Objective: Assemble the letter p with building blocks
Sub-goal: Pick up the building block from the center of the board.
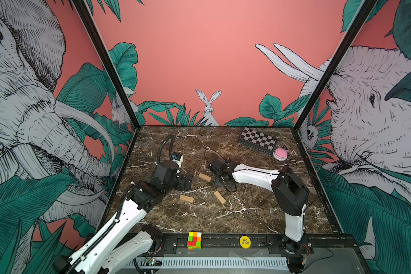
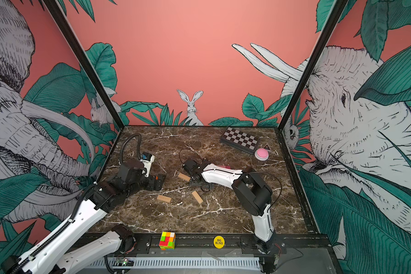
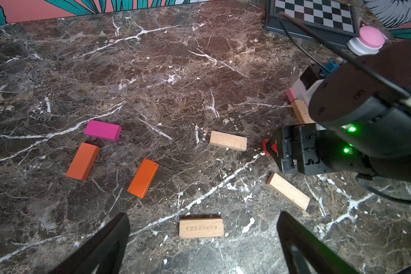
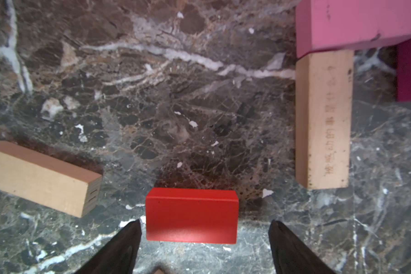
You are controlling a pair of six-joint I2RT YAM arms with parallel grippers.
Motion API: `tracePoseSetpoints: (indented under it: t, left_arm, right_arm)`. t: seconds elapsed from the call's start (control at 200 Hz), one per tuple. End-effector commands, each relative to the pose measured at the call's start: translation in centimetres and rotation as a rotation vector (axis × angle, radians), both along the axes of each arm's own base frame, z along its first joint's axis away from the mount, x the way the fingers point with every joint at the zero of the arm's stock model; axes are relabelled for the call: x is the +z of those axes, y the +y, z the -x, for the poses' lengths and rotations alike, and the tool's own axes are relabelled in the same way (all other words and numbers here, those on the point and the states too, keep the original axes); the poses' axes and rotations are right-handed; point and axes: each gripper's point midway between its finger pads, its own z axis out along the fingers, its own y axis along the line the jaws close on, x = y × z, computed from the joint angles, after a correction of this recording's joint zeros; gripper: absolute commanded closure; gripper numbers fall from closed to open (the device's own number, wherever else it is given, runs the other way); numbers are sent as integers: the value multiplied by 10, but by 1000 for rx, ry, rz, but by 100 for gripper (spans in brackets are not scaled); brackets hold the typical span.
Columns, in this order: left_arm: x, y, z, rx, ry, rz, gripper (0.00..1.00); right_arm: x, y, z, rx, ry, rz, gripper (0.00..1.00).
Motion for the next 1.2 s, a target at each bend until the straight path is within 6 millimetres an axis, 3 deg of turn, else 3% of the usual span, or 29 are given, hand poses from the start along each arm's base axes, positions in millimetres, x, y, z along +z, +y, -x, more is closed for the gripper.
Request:
tracePoseSetpoints:
  t: [0.0,0.385,0.79,0.815,1.02,1.195]
  left_arm:
    - [-5,2,1,3,10,-8,1]
    - [-3,1,0,-1,7,-6,1]
    - [-4,2,0,2,12,-5,1]
    - [-5,2,0,1,15,-5,1]
    - [-5,1,0,-3,17,-2,1]
    - [-8,-1,0,-10,27,-1,1]
  right_arm:
    - [-9,4,-1,-24,12,-21,15]
    - [-22,-2,-1,-52,34,0,20]
    - [-16,1,1,-16,13,-12,50]
    - [-22,-7,8,-14,28,13,50]
    - [13,-20,8,51,-52,29,51]
    - [49,-49,19,110,-116,46,50]
